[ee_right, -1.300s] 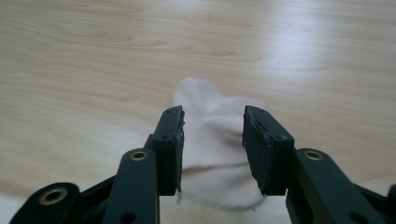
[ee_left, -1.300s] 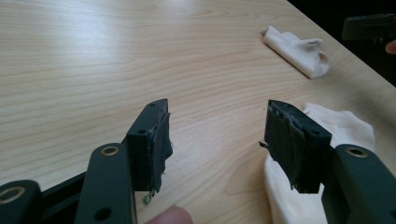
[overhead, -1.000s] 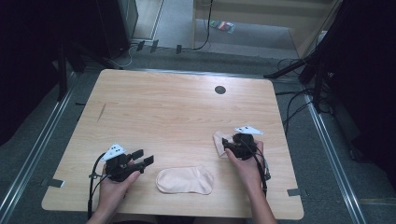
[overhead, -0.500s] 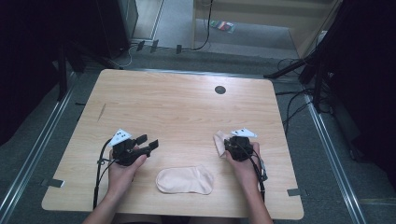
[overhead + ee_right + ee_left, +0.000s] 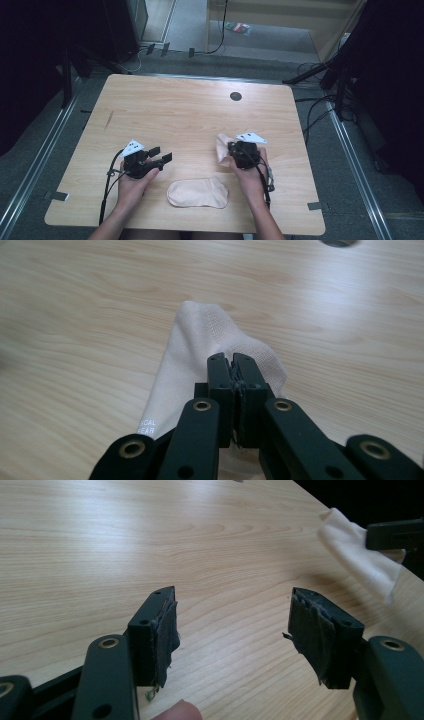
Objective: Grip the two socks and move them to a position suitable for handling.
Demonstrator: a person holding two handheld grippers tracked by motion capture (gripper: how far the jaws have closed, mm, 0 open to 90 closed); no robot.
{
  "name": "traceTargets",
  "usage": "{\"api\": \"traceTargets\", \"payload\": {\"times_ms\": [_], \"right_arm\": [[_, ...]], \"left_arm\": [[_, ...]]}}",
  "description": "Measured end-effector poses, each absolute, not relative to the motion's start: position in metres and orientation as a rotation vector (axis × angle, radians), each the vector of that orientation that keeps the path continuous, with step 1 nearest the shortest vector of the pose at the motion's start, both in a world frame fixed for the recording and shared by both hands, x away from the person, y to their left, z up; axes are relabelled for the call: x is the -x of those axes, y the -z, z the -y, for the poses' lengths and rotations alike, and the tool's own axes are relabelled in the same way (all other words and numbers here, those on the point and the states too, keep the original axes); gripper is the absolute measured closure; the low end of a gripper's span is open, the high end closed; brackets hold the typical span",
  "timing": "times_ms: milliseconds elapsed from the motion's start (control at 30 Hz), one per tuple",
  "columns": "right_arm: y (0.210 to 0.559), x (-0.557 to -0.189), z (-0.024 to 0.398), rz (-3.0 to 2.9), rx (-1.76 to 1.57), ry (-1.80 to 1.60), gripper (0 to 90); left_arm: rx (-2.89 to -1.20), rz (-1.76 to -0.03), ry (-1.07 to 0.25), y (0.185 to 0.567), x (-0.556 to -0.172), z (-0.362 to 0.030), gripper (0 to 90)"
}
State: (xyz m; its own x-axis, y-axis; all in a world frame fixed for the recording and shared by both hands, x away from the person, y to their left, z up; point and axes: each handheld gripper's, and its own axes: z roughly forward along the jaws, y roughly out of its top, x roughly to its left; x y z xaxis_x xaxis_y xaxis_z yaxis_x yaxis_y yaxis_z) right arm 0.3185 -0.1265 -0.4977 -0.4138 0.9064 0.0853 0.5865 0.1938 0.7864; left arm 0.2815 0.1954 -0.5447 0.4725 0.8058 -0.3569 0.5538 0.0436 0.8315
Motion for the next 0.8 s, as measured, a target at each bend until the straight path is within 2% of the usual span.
{"api": "traceTargets", "payload": {"times_ms": [167, 333, 400, 433, 467, 533, 633, 800], "right_arm": [[0.496, -0.310, 0.085, -2.172, -1.293, -1.146, 88.4], [0.508, -0.306, 0.063, -2.228, -1.237, -1.148, 87.5], [0.515, -0.306, 0.060, -2.249, -1.234, -1.156, 80.8], [0.515, -0.306, 0.060, -2.249, -1.234, -1.156, 80.8], [0.517, -0.307, 0.060, -2.269, -1.245, -1.187, 67.3], [0.513, -0.309, 0.065, -2.247, -1.262, -1.238, 65.2], [0.505, -0.312, 0.077, -2.190, -1.292, -1.287, 67.0], [0.513, -0.320, 0.077, -2.223, -1.334, -1.224, 65.3]], "left_arm": [[-1.639, -1.180, -0.285, 0.544, -0.282, -0.192, 36.5], [-1.653, -1.180, -0.279, 0.545, -0.283, -0.192, 36.8], [-1.654, -1.181, -0.277, 0.545, -0.283, -0.191, 36.9], [-1.654, -1.188, -0.271, 0.546, -0.283, -0.191, 36.9], [-1.658, -1.188, -0.272, 0.546, -0.283, -0.190, 37.0], [-1.667, -1.191, -0.268, 0.546, -0.283, -0.190, 37.1], [-1.662, -1.197, -0.259, 0.546, -0.284, -0.190, 37.5], [-1.669, -1.197, -0.252, 0.546, -0.283, -0.190, 37.6]]}}
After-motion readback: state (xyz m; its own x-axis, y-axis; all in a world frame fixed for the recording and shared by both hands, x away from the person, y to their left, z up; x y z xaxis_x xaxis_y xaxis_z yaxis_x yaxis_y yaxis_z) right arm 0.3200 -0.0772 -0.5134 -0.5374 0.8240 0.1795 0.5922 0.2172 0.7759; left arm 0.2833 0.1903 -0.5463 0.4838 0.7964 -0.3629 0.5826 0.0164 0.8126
